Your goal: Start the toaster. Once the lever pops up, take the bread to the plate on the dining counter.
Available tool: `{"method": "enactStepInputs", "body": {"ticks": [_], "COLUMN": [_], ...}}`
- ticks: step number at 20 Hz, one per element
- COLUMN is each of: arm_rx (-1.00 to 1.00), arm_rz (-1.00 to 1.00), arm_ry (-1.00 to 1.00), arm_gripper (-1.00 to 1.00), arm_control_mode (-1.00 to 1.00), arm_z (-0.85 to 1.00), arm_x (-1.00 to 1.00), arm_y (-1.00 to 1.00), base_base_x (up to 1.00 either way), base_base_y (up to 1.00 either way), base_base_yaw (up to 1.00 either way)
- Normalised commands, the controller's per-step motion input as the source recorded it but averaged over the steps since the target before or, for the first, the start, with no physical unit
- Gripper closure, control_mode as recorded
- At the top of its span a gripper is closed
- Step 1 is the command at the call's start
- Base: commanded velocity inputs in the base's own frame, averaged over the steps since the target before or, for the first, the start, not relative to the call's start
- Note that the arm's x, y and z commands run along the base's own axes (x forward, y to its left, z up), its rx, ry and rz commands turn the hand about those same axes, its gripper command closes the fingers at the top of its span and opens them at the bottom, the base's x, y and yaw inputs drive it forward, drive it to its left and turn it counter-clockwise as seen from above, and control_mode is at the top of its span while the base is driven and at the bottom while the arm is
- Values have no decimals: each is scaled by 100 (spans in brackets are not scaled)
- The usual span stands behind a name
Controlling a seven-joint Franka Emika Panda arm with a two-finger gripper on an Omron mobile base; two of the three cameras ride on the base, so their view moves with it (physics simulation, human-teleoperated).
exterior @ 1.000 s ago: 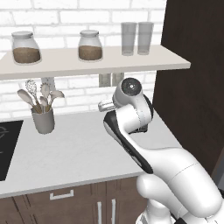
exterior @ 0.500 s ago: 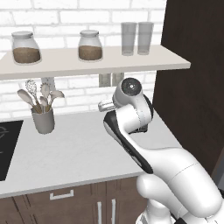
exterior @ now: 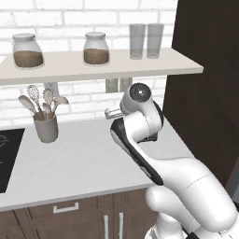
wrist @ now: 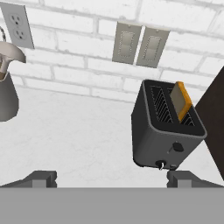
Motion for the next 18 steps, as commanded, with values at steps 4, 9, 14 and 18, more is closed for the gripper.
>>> {"method": "enactStepInputs", "body": {"ticks": [4, 9, 14, 18], "arm_rx": [0, 0, 0, 0], "arm_rz": [0, 0, 0, 0], "arm_ry": [0, 0, 0, 0], "arm_gripper": [-100, -100, -100, -100], "arm_control_mode": [-100, -100, -100, -100], "arm_z": [0, 0, 0, 0], "arm_x": [0, 0, 0, 0], "arm_y": [0, 0, 0, 0], "base_base_x": [0, 0, 0, 0], "base_base_y": [0, 0, 0, 0], "base_base_yaw": [0, 0, 0, 0]}}
